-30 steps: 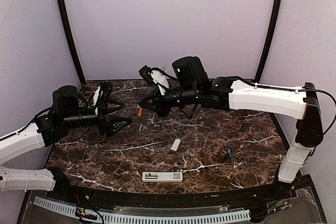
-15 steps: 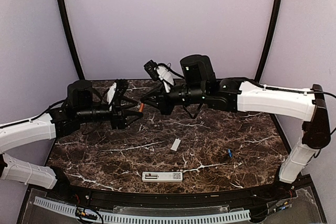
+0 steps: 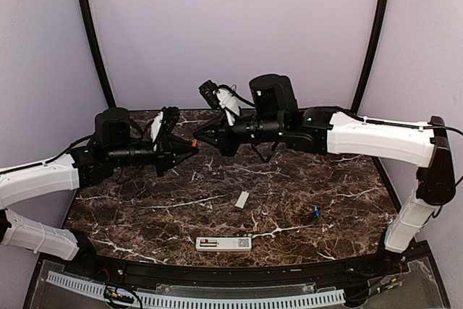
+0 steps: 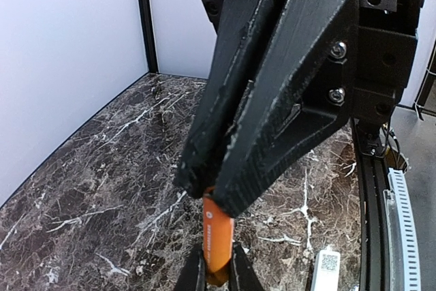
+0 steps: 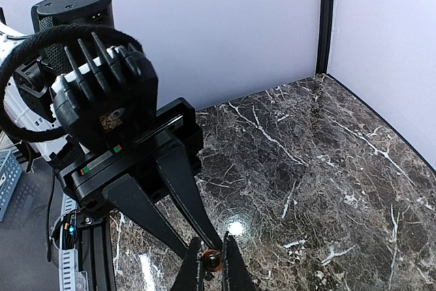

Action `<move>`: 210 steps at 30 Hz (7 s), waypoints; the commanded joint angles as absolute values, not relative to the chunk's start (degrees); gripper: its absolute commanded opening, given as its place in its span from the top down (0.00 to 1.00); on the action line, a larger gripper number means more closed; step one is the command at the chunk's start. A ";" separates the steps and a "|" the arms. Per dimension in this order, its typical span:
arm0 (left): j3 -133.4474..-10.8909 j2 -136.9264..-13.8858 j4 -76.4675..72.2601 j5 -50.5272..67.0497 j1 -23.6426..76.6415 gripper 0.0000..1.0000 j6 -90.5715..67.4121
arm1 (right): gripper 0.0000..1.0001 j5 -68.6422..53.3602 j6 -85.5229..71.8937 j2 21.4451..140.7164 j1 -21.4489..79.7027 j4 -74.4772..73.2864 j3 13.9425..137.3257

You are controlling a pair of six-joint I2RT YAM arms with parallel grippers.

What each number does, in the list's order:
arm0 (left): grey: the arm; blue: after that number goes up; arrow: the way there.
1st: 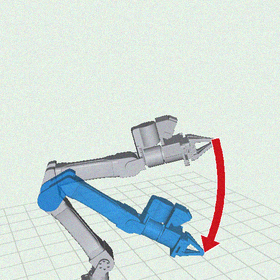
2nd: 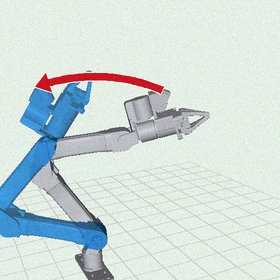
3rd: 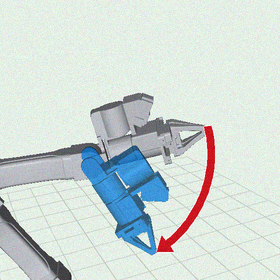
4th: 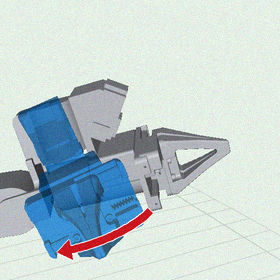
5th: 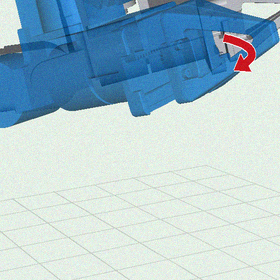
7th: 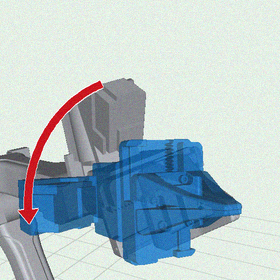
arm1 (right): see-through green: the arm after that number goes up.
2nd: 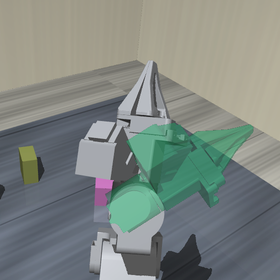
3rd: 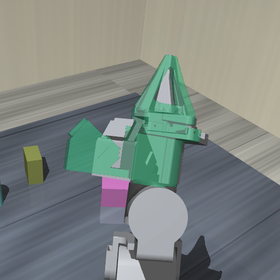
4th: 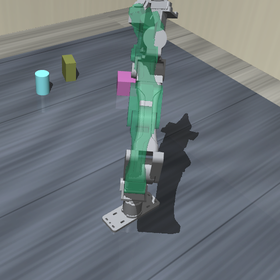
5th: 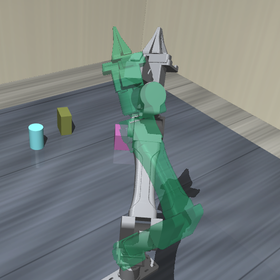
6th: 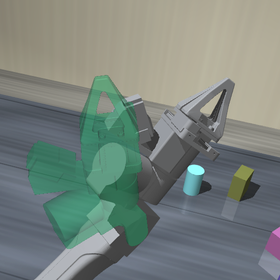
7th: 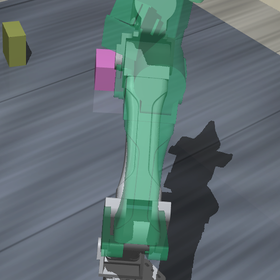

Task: Load the batteries into the remote control
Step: Pass from the right arm to the left, then pass from the left arm to the right, then move the remote control without batteries to the center of the board, then load the battery into the battery compartment.

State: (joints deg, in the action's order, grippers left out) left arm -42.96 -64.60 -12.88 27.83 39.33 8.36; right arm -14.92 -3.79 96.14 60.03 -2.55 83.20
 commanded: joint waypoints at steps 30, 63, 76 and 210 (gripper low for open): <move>-46.35 -62.89 -0.84 14.68 43.44 1.00 21.13 | 0.59 -27.29 -36.64 106.69 56.91 -20.73 97.28; -43.87 -65.62 17.27 24.03 54.98 0.14 28.50 | 1.00 -21.94 -42.79 91.68 55.46 -15.50 66.08; -44.09 -84.47 16.10 13.43 63.16 0.04 33.46 | 1.00 -18.18 -40.55 86.04 54.08 -11.92 56.29; -48.93 -98.71 -6.40 -1.81 67.32 0.59 8.72 | 1.00 -23.47 -61.45 100.94 55.92 26.27 36.04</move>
